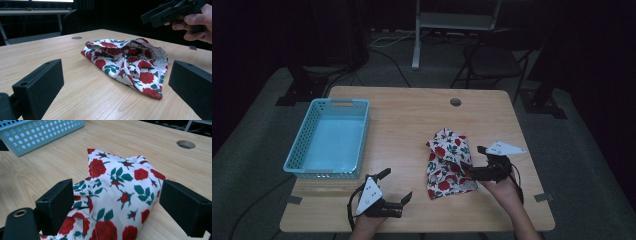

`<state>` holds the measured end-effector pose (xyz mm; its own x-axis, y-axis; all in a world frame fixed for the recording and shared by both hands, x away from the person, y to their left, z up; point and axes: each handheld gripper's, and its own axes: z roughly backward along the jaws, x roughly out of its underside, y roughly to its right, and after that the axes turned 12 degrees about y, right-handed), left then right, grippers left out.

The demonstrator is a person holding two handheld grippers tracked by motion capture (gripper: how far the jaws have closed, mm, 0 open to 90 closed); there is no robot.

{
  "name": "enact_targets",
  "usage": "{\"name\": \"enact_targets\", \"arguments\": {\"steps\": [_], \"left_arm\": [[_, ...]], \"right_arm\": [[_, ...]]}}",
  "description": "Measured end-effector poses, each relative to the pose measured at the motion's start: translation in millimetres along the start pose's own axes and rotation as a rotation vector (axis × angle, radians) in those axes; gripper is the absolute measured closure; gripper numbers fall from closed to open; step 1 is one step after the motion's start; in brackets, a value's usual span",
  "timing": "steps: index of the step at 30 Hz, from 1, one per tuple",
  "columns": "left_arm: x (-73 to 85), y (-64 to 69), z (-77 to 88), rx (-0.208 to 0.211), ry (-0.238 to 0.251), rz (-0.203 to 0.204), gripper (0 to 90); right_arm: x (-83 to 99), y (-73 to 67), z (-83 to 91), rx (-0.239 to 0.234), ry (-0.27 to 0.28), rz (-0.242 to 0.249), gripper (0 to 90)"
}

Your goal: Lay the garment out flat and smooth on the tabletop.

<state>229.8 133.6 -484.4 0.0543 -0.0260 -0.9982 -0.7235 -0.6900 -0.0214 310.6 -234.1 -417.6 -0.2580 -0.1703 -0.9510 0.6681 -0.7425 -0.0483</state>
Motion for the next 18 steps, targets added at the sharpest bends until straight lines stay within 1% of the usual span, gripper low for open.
{"name": "enact_targets", "arguments": {"steps": [4,10,12,13,14,18], "left_arm": [[0.0,-0.2,0.0,0.000,-0.001,0.001,0.5],[-0.1,-0.2,-0.1,0.000,-0.002,0.001,0.5],[-0.1,-0.2,-0.2,0.001,-0.002,0.001,0.5],[-0.1,-0.1,-0.3,0.001,-0.003,0.000,0.5],[-0.1,0.0,-0.4,0.001,-0.003,0.000,0.5],[0.0,0.1,-0.3,0.001,-0.002,-0.001,0.5]], "right_arm": [[-3.6,-1.1,-9.5,-0.009,-0.010,0.003,11.8],[-10.3,-2.3,-21.3,-0.024,-0.008,0.009,11.9],[-12.7,-3.1,-26.0,-0.028,-0.005,0.008,13.8],[-14.0,-4.0,-28.8,-0.032,-0.002,0.001,13.8],[-15.2,-5.2,-31.9,-0.034,0.003,0.006,13.8],[-18.8,-10.7,-47.5,-0.049,-0.009,0.018,13.8]]}}
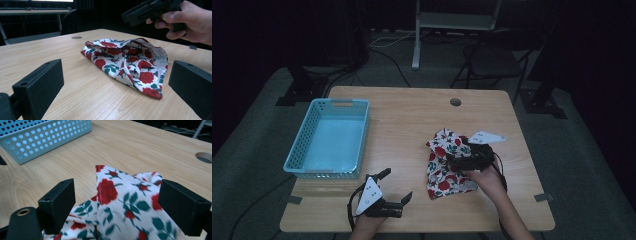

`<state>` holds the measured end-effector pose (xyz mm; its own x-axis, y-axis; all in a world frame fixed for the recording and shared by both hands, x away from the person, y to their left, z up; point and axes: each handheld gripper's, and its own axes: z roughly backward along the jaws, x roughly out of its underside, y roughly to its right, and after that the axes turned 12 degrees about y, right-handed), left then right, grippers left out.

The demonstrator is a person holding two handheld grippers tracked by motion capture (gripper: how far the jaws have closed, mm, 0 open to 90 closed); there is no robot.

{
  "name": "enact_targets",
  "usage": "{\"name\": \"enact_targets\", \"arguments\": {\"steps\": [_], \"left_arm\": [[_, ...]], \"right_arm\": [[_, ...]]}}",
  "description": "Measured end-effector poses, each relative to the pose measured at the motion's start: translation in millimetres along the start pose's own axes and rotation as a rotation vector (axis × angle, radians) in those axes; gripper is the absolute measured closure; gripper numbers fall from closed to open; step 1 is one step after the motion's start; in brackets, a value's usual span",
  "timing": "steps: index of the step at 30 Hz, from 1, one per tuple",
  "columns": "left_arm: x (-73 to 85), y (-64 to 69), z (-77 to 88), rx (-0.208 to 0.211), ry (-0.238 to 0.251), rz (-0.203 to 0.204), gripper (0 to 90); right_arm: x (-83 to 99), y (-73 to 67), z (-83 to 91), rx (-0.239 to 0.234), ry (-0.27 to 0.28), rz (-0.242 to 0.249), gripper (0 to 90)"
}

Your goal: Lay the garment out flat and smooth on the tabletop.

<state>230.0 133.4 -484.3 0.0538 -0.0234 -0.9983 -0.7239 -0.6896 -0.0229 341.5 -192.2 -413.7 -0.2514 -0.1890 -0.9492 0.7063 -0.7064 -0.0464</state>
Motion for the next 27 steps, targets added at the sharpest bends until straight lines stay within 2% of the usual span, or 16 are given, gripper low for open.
{"name": "enact_targets", "arguments": {"steps": [10,15,21,22,27], "left_arm": [[0.0,-0.2,0.0,0.004,0.000,0.000,0.5],[-0.1,-0.4,0.0,0.004,-0.001,0.002,0.6],[-0.1,-0.6,-0.1,0.007,-0.001,-0.001,0.5],[-0.1,-0.5,-0.1,0.008,0.000,0.001,0.5],[-0.1,-0.3,0.1,0.009,-0.002,0.001,0.5]], "right_arm": [[-4.3,-5.5,-37.2,-0.018,-0.066,0.043,14.4],[-10.5,-9.8,-54.2,-0.025,-0.099,0.084,14.4],[-11.1,-14.1,-78.2,-0.027,-0.168,0.117,14.7],[-10.6,-13.9,-81.3,-0.032,-0.175,0.116,17.5],[-6.0,-12.4,-94.0,-0.007,-0.225,0.121,19.6]]}}
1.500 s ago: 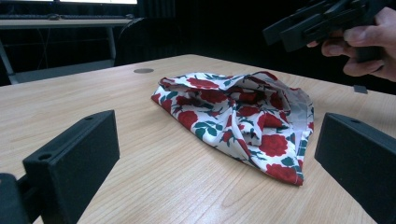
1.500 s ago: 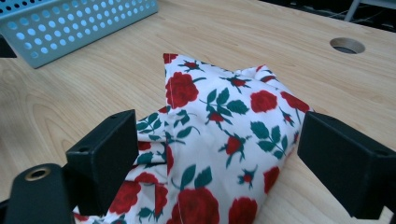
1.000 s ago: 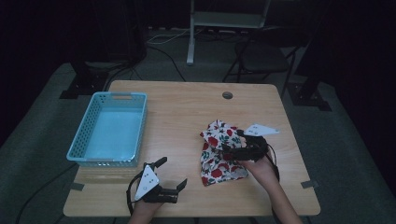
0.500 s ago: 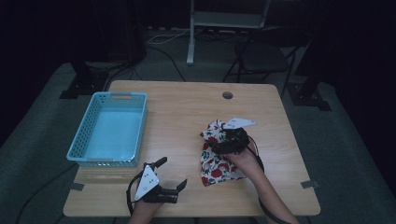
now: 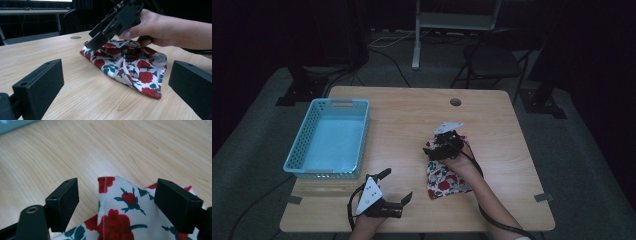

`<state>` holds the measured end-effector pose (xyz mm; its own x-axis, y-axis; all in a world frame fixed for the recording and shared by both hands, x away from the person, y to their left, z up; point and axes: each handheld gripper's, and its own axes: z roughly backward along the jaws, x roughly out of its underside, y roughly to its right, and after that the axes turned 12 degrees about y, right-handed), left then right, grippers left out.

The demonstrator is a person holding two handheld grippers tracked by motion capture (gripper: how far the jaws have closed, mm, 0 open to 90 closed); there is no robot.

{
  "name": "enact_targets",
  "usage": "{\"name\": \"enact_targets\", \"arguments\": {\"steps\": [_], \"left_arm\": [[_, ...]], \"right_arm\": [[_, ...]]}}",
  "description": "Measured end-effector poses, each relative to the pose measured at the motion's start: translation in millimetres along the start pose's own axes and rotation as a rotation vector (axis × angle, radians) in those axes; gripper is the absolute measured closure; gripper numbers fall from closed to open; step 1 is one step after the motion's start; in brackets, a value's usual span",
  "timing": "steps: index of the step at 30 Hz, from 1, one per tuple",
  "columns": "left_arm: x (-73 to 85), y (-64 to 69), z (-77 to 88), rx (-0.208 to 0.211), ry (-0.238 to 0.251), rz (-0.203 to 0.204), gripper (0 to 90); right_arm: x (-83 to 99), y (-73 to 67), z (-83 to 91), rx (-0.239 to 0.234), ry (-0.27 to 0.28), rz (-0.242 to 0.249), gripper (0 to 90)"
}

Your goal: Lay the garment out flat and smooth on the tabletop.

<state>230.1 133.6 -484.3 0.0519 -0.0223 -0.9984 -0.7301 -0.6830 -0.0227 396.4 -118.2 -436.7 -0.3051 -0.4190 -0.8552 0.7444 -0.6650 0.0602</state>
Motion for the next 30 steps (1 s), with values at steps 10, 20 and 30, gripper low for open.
{"name": "enact_targets", "arguments": {"steps": [10,20,30], "left_arm": [[0.0,-0.2,-0.2,-0.001,0.000,0.001,0.5],[0.0,-0.3,-0.3,-0.005,0.001,0.010,0.5],[0.0,-0.4,-0.3,-0.004,0.001,0.012,0.5]], "right_arm": [[6.6,4.6,-4.4,0.050,-0.030,-0.005,66.4],[7.6,12.5,14.5,0.067,0.008,-0.037,86.6],[8.7,23.6,48.6,0.101,0.088,-0.085,86.5]]}}
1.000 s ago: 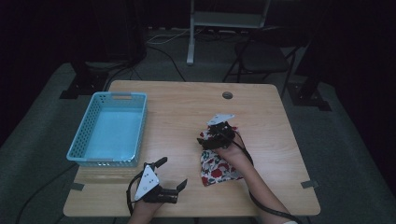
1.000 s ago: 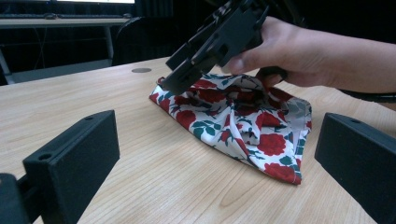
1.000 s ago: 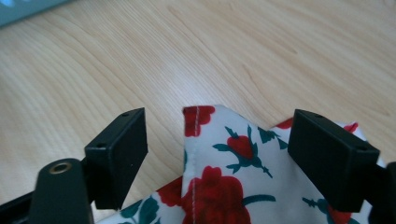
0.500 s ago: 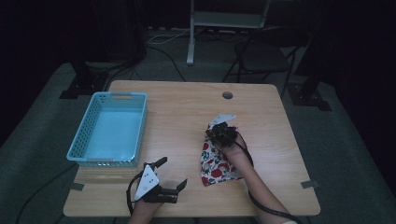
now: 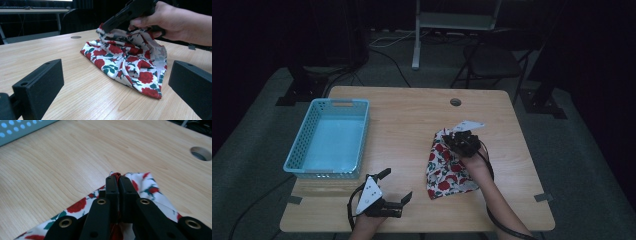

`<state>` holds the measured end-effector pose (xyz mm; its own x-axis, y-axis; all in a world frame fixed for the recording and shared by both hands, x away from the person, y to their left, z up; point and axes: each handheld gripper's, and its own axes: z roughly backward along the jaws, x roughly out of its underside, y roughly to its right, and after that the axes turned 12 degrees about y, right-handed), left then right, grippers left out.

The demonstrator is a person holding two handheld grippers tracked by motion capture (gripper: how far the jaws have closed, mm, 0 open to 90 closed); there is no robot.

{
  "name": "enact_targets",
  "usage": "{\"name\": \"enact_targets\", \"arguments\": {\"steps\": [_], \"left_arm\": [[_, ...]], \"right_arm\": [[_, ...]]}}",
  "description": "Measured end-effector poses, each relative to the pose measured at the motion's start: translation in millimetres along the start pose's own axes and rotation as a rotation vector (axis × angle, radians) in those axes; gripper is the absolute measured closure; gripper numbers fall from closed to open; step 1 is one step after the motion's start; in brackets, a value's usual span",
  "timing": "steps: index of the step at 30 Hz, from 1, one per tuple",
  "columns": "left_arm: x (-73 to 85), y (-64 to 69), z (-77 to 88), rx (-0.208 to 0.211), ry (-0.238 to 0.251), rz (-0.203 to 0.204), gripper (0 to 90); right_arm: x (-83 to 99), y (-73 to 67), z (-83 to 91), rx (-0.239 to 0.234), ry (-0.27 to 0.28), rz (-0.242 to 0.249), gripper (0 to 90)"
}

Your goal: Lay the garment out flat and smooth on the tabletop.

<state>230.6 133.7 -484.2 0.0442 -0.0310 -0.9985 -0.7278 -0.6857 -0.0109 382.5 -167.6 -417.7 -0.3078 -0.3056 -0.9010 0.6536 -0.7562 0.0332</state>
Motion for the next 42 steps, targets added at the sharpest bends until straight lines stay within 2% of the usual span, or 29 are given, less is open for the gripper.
{"name": "enact_targets", "arguments": {"steps": [2,4,6,7,11,18,22,36,42], "left_arm": [[0.0,0.0,0.0,0.000,0.000,-0.001,0.5],[0.0,0.0,0.0,-0.001,0.000,0.000,0.5],[0.0,0.1,-0.1,-0.001,0.001,-0.002,0.5],[0.0,0.2,-0.1,-0.002,0.000,-0.004,0.5],[0.0,0.1,-0.3,-0.002,-0.001,-0.003,0.5],[0.0,0.3,-0.4,-0.004,0.000,-0.004,0.5],[-0.1,0.1,-0.4,-0.003,-0.005,-0.007,0.5],[-0.6,-0.9,-1.7,-0.010,-0.021,0.005,0.5],[-1.7,-5.1,-10.8,0.034,-0.084,0.051,0.6]], "right_arm": [[0.0,2.2,3.9,0.006,0.008,-0.006,86.6],[0.6,10.3,17.9,0.031,0.029,-0.018,86.5],[1.1,12.9,22.2,0.041,0.035,-0.018,86.4],[3.5,20.2,33.2,0.064,0.047,-0.033,86.4],[10.1,33.3,47.6,0.100,0.057,-0.057,86.4],[30.0,60.0,75.3,0.161,0.068,-0.133,86.0],[45.4,70.2,89.2,0.190,0.066,-0.175,86.0],[108.6,86.5,112.0,0.254,-0.006,-0.273,85.1],[128.6,84.6,129.9,0.255,-0.004,-0.306,84.9]]}}
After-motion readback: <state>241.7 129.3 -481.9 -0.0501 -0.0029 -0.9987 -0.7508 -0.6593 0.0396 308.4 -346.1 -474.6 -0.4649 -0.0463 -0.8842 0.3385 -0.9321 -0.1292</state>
